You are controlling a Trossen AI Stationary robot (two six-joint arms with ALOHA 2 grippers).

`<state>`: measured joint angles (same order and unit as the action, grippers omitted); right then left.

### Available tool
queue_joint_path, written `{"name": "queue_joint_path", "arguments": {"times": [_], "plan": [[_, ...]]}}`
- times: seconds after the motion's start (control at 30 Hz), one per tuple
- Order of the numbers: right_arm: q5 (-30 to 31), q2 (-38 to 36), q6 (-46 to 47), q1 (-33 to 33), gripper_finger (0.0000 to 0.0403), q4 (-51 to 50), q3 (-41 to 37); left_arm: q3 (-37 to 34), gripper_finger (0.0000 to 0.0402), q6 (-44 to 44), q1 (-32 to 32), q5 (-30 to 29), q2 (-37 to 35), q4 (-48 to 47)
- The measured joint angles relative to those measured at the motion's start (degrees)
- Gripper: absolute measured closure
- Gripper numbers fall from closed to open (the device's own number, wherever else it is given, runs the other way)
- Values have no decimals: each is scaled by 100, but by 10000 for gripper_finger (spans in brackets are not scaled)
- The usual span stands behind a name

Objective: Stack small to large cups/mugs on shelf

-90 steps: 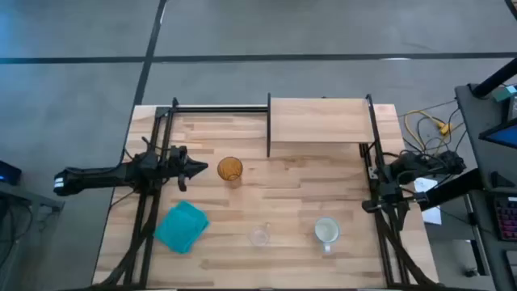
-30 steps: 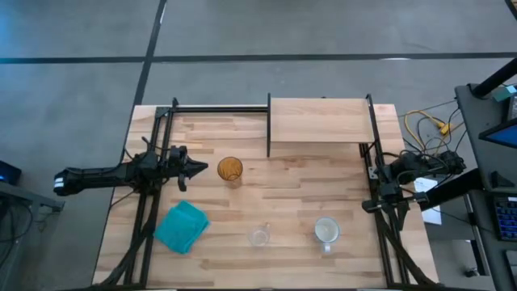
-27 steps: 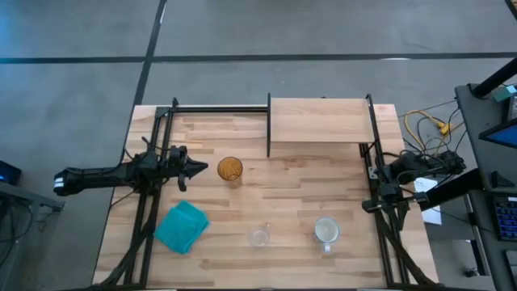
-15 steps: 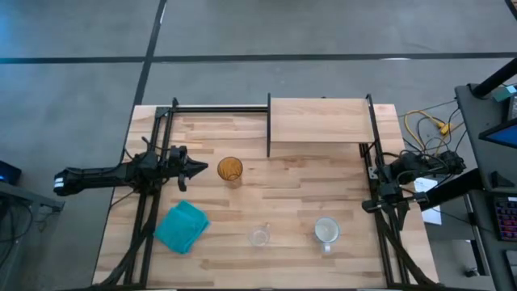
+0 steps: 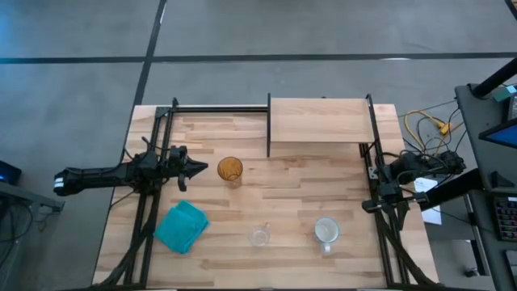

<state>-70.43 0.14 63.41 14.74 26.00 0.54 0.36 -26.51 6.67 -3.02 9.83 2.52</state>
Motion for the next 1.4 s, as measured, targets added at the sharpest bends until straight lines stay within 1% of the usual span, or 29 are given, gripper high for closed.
{"name": "queue_joint_path", "arguments": {"times": [0.13, 0.3, 0.9, 1.17, 1.27, 1.3, 1.33, 1.4], "plan": [[0, 1, 3, -2, 394, 0, 1, 0, 402, 29, 1, -6, 2, 0], [0, 0, 5, 0, 394, -3, 2, 0, 402, -8, 1, -245, 1, 2], [0, 0, 4, -1, 394, -4, 1, 0, 402, -15, 1, -294, 2, 4], [0, 1, -882, -1, 394, -5, 2, 0, 402, -22, 1, -292, 2, 46], [1, 1, -1074, 0, 394, -3, 1, 0, 402, -24, 1, -305, 2, 219], [54, 0, -1076, 0, 394, -3, 1, 0, 402, -26, 1, -307, 2, 333], [271, 0, -1059, 0, 394, 1, 2, 0, 402, -26, 1, -307, 2, 458], [1143, 0, -918, 0, 394, 15, 0, 0, 402, -27, 1, -315, 2, 703]]}}
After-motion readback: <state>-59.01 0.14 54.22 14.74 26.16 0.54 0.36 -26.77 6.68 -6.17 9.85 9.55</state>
